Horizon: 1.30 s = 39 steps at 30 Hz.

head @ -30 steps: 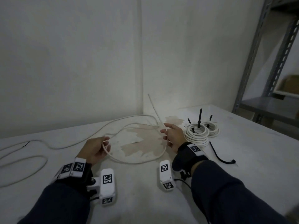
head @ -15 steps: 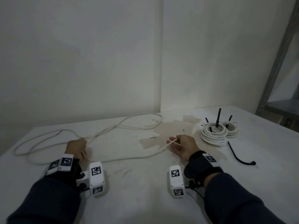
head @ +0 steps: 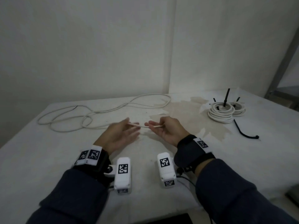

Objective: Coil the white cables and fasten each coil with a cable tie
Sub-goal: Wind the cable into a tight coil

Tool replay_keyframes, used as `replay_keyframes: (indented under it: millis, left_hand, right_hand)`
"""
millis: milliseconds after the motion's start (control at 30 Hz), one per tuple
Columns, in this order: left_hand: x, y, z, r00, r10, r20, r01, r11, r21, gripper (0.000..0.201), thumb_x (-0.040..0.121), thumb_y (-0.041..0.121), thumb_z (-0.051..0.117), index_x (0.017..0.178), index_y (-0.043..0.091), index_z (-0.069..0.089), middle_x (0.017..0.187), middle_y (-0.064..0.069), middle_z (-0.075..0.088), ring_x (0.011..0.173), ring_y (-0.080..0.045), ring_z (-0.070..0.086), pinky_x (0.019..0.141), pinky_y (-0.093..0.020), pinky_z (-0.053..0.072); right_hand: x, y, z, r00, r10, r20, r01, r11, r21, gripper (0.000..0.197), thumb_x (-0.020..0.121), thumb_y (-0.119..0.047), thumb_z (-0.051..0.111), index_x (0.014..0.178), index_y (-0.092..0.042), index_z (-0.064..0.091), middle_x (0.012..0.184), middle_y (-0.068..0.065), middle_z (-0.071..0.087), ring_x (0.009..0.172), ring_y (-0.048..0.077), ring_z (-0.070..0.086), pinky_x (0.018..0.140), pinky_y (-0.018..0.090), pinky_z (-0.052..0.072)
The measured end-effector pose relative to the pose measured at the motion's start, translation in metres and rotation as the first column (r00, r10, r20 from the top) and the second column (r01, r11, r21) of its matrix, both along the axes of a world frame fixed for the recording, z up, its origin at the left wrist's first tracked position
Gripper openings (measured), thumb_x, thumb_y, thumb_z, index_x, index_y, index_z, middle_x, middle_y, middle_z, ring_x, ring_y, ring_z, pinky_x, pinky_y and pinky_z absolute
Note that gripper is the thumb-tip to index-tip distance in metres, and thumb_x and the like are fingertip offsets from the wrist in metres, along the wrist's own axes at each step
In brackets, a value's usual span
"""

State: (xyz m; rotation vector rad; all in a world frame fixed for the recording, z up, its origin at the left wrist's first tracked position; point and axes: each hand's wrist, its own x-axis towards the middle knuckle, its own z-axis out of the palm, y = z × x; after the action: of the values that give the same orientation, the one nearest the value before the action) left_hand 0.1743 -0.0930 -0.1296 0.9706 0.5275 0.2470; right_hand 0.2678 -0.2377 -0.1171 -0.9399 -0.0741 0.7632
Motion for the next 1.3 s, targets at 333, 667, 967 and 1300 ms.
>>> replay_keyframes:
  millis: [333, 667, 967, 1300]
  left_hand:
    - [0.000, 0.030, -0.013, 0.920, 0.361, 0.154, -0.355, 0.932, -0.071, 0.021, 0.093, -0.008, 0.030, 0.111, 0.002, 0.037, 0.090, -0.016, 0.060, 0.074, -0.023, 0.056, 0.055, -0.027, 0.057]
    - [0.001, 0.048, -0.021, 0.897, 0.416, 0.147, -0.412, 0.909, -0.056, 0.028, 0.091, -0.006, 0.031, 0.110, 0.010, 0.042, 0.078, -0.012, 0.047, 0.039, -0.010, 0.036, 0.039, -0.016, 0.039]
    - [-0.005, 0.039, -0.014, 0.986, 0.105, 0.127, -0.109, 0.994, 0.026, 0.017, 0.094, 0.024, 0.054, 0.085, 0.010, 0.054, 0.051, 0.003, 0.040, 0.030, -0.005, 0.021, 0.031, -0.016, 0.023]
    - [-0.012, 0.013, -0.017, 0.975, -0.221, 0.025, 0.186, 0.873, 0.451, 0.013, 0.089, 0.000, 0.060, 0.100, 0.002, 0.066, 0.063, 0.000, 0.053, 0.041, -0.003, 0.029, 0.039, -0.015, 0.027]
  right_hand:
    - [0.000, 0.027, -0.006, 0.996, -0.084, -0.020, 0.083, 0.994, -0.066, 0.023, 0.101, -0.002, 0.030, 0.112, 0.006, 0.048, 0.081, 0.015, 0.057, 0.072, 0.025, 0.057, 0.060, 0.036, 0.049]
    - [0.022, 0.049, -0.014, 0.991, -0.123, 0.046, 0.125, 0.992, -0.037, 0.056, 0.092, 0.007, 0.028, 0.140, -0.017, 0.045, 0.071, 0.010, 0.053, 0.054, 0.014, 0.041, 0.052, 0.024, 0.042]
    - [0.016, 0.048, -0.018, 0.895, 0.015, 0.446, 0.113, 0.960, -0.258, 0.007, 0.076, -0.016, 0.077, 0.071, -0.014, 0.072, 0.059, -0.005, 0.051, 0.044, 0.004, 0.035, 0.048, 0.021, 0.027]
    - [-0.004, 0.048, -0.013, 0.668, 0.089, 0.738, 0.112, 0.969, -0.219, 0.038, 0.066, 0.022, 0.061, 0.087, -0.010, 0.057, 0.059, 0.003, 0.044, 0.050, 0.009, 0.042, 0.049, 0.019, 0.041]
